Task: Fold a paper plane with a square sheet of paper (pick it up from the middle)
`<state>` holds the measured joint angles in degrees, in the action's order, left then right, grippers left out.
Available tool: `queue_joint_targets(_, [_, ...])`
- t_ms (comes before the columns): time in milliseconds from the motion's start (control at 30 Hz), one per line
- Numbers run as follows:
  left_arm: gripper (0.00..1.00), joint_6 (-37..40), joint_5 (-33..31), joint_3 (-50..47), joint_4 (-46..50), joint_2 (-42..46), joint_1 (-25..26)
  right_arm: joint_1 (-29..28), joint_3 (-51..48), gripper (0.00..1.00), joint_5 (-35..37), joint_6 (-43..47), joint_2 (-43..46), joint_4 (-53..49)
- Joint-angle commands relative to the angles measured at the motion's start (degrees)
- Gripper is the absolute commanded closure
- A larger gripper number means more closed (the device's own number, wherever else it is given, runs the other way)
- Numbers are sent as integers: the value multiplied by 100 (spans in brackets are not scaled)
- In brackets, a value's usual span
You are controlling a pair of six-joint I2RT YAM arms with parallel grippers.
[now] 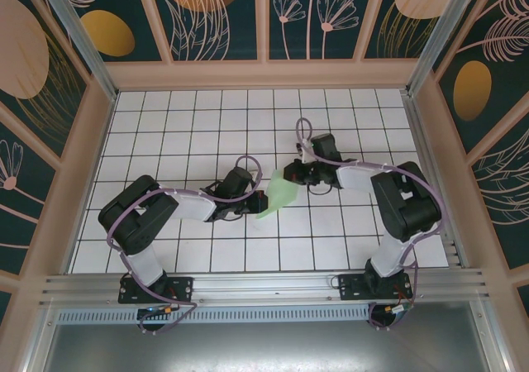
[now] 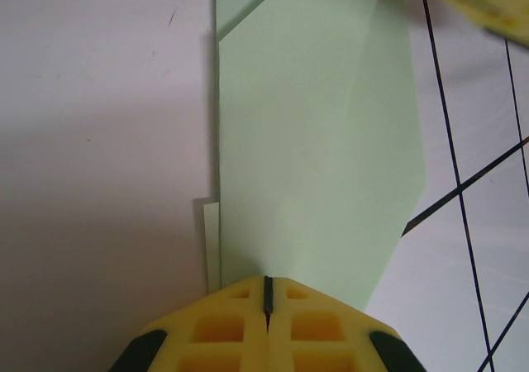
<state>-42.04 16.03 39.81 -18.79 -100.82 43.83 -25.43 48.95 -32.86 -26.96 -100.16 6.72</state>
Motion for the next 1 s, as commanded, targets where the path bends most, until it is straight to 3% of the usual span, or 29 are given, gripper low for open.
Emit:
queue_joint_targets(0, [100, -31, 67, -271, 1378, -338, 54, 62, 62, 100, 101, -47, -308, 36])
queue_joint_targets(433, [100, -92, 67, -369, 1307, -235, 54, 937, 923, 100, 833, 616, -821, -777])
queue_joint_targets(733, [100, -296, 128, -388, 1002, -184, 55, 198, -1, 100, 460, -406, 464, -53])
queue_joint_targets(967, [100, -287, 93, -352, 938, -86, 51, -264, -406, 100, -44, -1017, 218, 365])
